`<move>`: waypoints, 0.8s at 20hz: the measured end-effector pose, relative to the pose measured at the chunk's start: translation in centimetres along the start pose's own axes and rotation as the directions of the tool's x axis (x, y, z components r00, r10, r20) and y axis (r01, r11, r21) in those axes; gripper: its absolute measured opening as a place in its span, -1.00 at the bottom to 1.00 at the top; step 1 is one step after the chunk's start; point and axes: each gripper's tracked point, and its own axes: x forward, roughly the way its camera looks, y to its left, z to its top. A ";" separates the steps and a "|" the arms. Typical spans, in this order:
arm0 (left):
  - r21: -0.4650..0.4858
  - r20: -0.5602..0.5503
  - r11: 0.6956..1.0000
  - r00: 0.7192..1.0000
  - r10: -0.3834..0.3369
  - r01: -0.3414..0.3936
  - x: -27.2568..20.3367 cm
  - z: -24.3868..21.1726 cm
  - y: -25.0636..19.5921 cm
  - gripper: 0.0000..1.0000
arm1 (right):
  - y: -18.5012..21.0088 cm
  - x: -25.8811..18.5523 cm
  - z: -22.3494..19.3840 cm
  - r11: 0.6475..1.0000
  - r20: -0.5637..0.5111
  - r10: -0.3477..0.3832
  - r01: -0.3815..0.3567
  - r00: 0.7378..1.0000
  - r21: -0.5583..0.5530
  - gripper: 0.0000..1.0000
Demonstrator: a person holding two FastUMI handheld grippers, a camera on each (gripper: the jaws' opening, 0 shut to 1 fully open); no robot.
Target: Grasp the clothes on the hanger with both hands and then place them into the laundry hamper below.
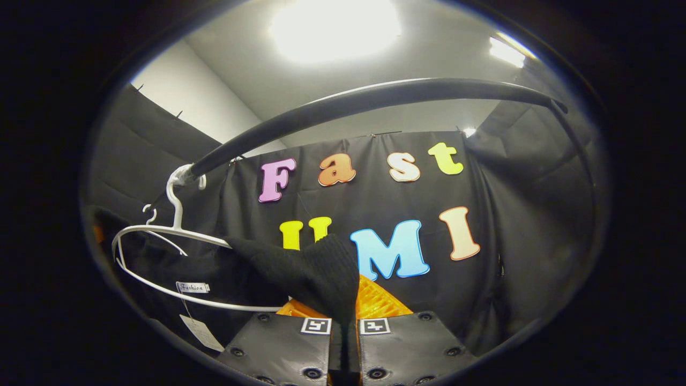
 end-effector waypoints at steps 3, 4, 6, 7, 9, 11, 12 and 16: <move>-0.008 0.028 1.000 1.000 0.007 -0.007 1.3 1.1 1.6 -0.94 | -0.8 1.5 0.2 1.000 0.013 -0.013 0.014 1.000 -0.002 -0.96; -0.014 0.033 1.000 0.999 0.005 -0.004 1.7 1.3 2.0 -0.94 | -1.1 2.0 0.1 1.000 0.019 -0.015 0.016 1.000 -0.006 -0.96; -0.015 0.037 1.000 0.999 -0.004 0.005 2.7 1.4 2.7 -0.94 | -1.5 2.6 0.1 1.000 0.029 -0.019 0.019 0.999 -0.013 -0.96; -0.011 0.040 1.000 0.999 -0.012 0.012 3.1 1.3 3.0 -0.94 | -1.7 2.8 0.1 1.000 0.034 -0.020 0.021 0.999 -0.016 -0.96; -0.001 0.043 1.000 0.999 -0.031 0.031 4.2 1.3 3.5 -0.94 | -2.2 2.8 0.1 0.999 0.034 -0.027 0.028 0.999 -0.026 -0.89; 0.003 0.034 0.999 0.998 -0.051 0.051 5.3 0.6 3.9 -0.94 | -2.4 2.8 -0.4 0.999 0.019 -0.031 0.032 0.999 -0.026 -0.89; 0.003 0.026 0.998 0.998 -0.061 0.061 5.8 0.2 4.0 -0.94 | -2.7 2.9 -0.7 0.999 0.011 -0.032 0.032 0.999 -0.027 -0.89; 0.006 -0.009 0.994 0.994 -0.113 0.113 7.2 -1.9 4.2 -0.94 | -3.2 3.2 -2.2 0.999 -0.029 -0.033 0.032 0.999 -0.037 -0.89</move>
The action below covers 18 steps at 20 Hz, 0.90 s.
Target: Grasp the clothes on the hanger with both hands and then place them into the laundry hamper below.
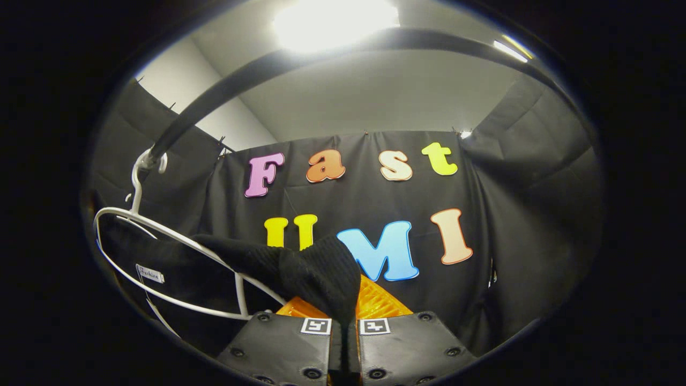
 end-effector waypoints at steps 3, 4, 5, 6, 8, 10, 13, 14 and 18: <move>-0.025 -0.025 0.999 0.999 -0.038 0.038 0.4 -1.7 -0.2 -0.94 | -0.2 0.8 -2.2 1.000 -0.054 0.001 -0.001 0.999 0.002 -0.89; -0.034 -0.036 0.998 0.998 -0.050 0.048 0.4 -2.5 -0.4 -0.94 | -0.6 1.0 -3.0 1.000 -0.079 0.002 -0.001 0.997 0.007 -0.89; -0.043 -0.044 0.997 0.997 -0.059 0.057 0.4 -3.4 -0.4 -0.94 | -0.9 1.2 -3.8 1.000 -0.102 0.003 -0.001 0.995 0.018 -0.89; -0.051 -0.043 0.997 0.997 -0.068 0.065 0.4 -3.8 -0.7 -0.94 | -1.1 1.4 -4.5 1.000 -0.122 0.004 -0.001 0.993 0.029 -0.89; -0.059 -0.040 0.995 0.995 -0.086 0.084 0.5 -4.3 -1.2 -0.94 | -1.4 1.5 -5.4 0.999 -0.145 0.003 0.002 0.989 0.033 -0.95; -0.068 -0.037 0.993 0.994 -0.102 0.100 0.3 -4.5 -1.3 -0.94 | -1.6 1.3 -6.1 1.000 -0.160 0.003 0.000 0.987 0.023 -0.89; -0.115 -0.061 0.988 0.992 -0.112 0.104 -0.3 -5.8 -0.6 -0.94 | -1.2 0.8 -6.8 0.999 -0.184 0.024 -0.018 0.983 0.030 -0.89; -0.125 -0.073 0.987 0.991 -0.111 0.101 -0.6 -6.4 -0.3 -0.94 | -1.0 0.7 -7.2 0.999 -0.191 0.033 -0.028 0.981 0.026 -0.89; -0.109 -0.117 0.990 0.988 -0.101 0.088 -1.5 -8.5 -0.1 -0.92 | -0.3 0.6 -9.2 0.999 -0.229 0.044 -0.048 0.973 -0.010 -0.89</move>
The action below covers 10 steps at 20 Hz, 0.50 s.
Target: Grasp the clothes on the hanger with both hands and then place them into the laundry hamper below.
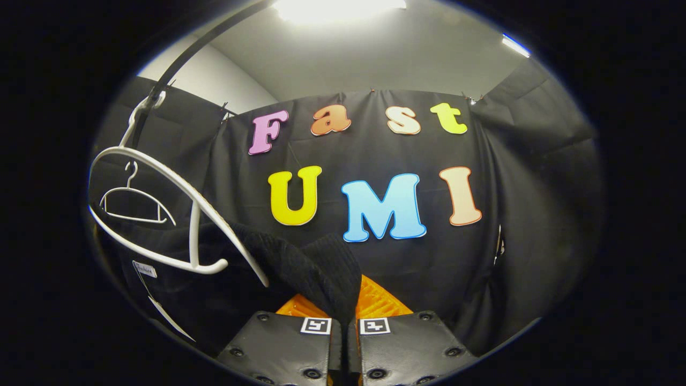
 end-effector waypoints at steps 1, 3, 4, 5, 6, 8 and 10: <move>0.010 -0.013 1.000 1.000 0.002 -0.002 -0.1 -0.6 -0.2 -0.92 | 0.0 0.1 -0.6 1.000 -0.016 -0.001 0.001 1.000 -0.002 -0.89; 0.021 -0.030 1.000 1.000 0.001 0.000 -0.4 -1.6 -0.6 -0.92 | -0.1 0.1 -1.9 1.000 -0.046 -0.003 0.003 0.999 -0.006 -0.89; 0.027 -0.039 1.000 0.999 0.000 0.001 -0.7 -2.1 -0.8 -0.94 | -0.2 -0.3 -2.4 1.000 -0.057 -0.006 0.005 0.998 -0.011 -0.89; 0.033 -0.050 0.999 0.999 -0.003 0.004 -0.9 -2.6 -1.0 -0.94 | -0.3 -0.5 -3.0 1.000 -0.069 -0.011 0.010 0.998 -0.017 -0.96; 0.040 -0.060 0.999 0.998 -0.006 0.008 -1.0 -2.9 -1.4 -0.94 | -0.6 -0.7 -3.6 1.000 -0.083 -0.015 0.013 0.996 -0.023 -0.95; 0.050 -0.084 0.999 0.996 -0.014 0.018 -1.0 -3.9 -2.4 -0.94 | -0.5 -1.2 -4.9 1.000 -0.114 -0.006 0.004 0.993 -0.019 -0.95; 0.057 -0.107 0.998 0.994 -0.024 0.030 -1.2 -5.1 -3.7 -0.94 | -0.5 -2.1 -6.0 1.000 -0.136 -0.003 0.000 0.991 -0.023 -0.95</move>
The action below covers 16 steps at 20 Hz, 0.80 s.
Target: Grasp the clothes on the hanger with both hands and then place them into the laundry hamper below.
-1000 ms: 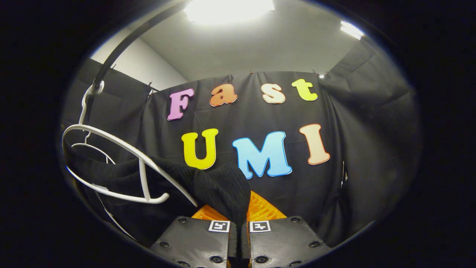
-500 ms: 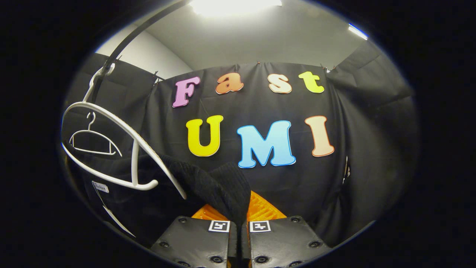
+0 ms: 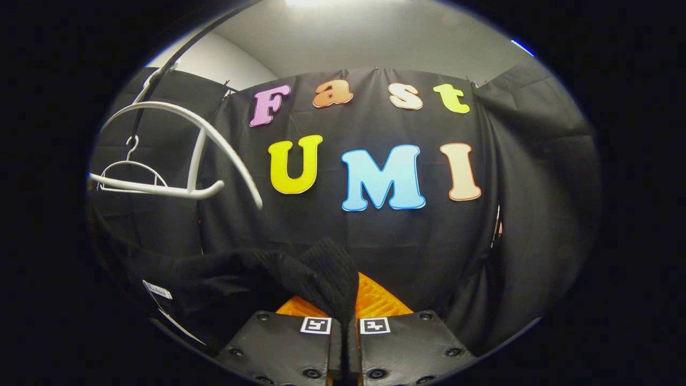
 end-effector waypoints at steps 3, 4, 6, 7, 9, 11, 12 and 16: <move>0.018 -0.032 1.000 0.999 -0.012 0.013 -0.6 -1.4 -1.3 -0.94 | 0.2 -1.6 -1.4 1.000 -0.022 0.009 -0.010 1.000 -0.018 -0.89; 0.015 -0.041 1.000 0.999 -0.021 0.022 -1.2 -1.9 -1.8 -0.94 | 0.4 -2.0 -1.7 1.000 -0.029 0.014 -0.015 0.999 -0.018 -0.89; 0.008 -0.057 0.999 0.998 -0.037 0.038 -1.8 -3.2 -2.9 -0.94 | 0.9 -2.9 -2.3 0.999 -0.041 0.031 -0.032 0.999 -0.014 -0.89; 0.005 -0.063 0.999 0.997 -0.044 0.045 -1.9 -3.6 -3.6 -0.94 | 1.3 -3.4 -2.5 0.999 -0.045 0.041 -0.041 0.998 -0.015 -0.89; -0.003 -0.076 0.999 0.996 -0.054 0.054 -2.5 -4.1 -5.1 -0.94 | 2.4 -4.3 -3.1 0.997 -0.055 0.067 -0.069 0.996 -0.026 -0.89; -0.017 -0.083 0.998 0.994 -0.069 0.068 -3.2 -4.5 -6.4 -0.94 | 3.6 -5.6 -3.9 0.994 -0.071 0.100 -0.103 0.992 -0.034 -0.89; -0.024 -0.088 0.997 0.993 -0.079 0.077 -3.4 -4.8 -7.1 -0.94 | 4.3 -6.5 -4.3 0.992 -0.081 0.118 -0.121 0.990 -0.036 -0.89; -0.047 -0.104 0.993 0.988 -0.115 0.111 -4.7 -5.8 -10.0 -0.92 | 7.2 -9.0 -5.4 0.980 -0.113 0.191 -0.196 0.975 -0.029 -0.89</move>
